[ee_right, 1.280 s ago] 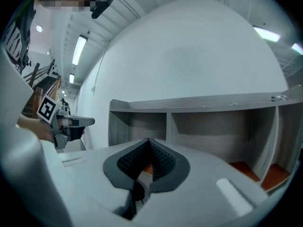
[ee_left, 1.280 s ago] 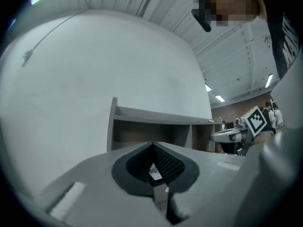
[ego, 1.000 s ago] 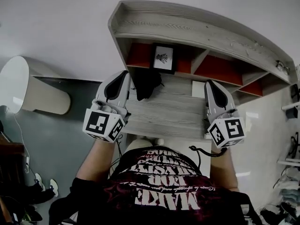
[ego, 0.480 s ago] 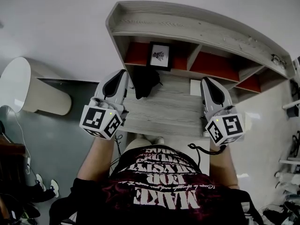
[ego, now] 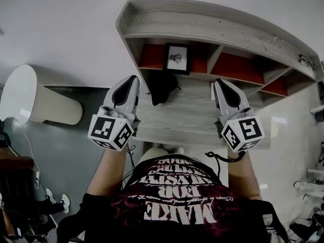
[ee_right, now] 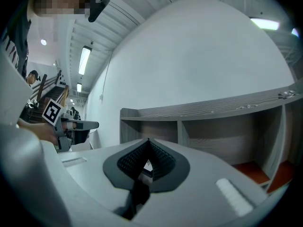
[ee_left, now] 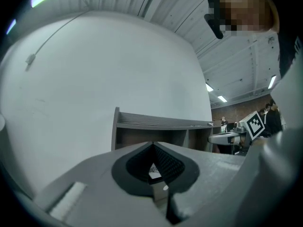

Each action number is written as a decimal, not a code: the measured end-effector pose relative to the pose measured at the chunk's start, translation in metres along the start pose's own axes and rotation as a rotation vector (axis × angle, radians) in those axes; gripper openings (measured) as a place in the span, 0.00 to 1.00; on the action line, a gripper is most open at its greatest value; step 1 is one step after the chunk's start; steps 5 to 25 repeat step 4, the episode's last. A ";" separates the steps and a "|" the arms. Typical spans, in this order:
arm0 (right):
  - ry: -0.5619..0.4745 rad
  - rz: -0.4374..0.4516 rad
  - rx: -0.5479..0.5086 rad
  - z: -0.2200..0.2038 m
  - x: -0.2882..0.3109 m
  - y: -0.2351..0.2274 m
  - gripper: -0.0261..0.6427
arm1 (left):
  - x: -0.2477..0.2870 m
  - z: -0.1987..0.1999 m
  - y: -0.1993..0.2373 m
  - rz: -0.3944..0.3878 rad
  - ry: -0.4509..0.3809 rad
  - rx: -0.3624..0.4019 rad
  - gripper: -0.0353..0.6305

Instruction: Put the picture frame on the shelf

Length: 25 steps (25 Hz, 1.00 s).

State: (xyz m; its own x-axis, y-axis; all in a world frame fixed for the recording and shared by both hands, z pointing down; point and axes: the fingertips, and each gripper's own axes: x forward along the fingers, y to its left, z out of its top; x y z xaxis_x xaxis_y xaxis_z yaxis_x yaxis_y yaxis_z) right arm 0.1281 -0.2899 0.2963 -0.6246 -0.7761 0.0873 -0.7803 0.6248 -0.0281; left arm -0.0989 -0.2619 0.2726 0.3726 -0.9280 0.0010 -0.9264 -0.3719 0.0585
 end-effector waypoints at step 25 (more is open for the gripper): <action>0.001 0.003 -0.003 0.000 0.010 0.007 0.08 | -0.001 -0.002 0.008 -0.004 0.005 0.006 0.06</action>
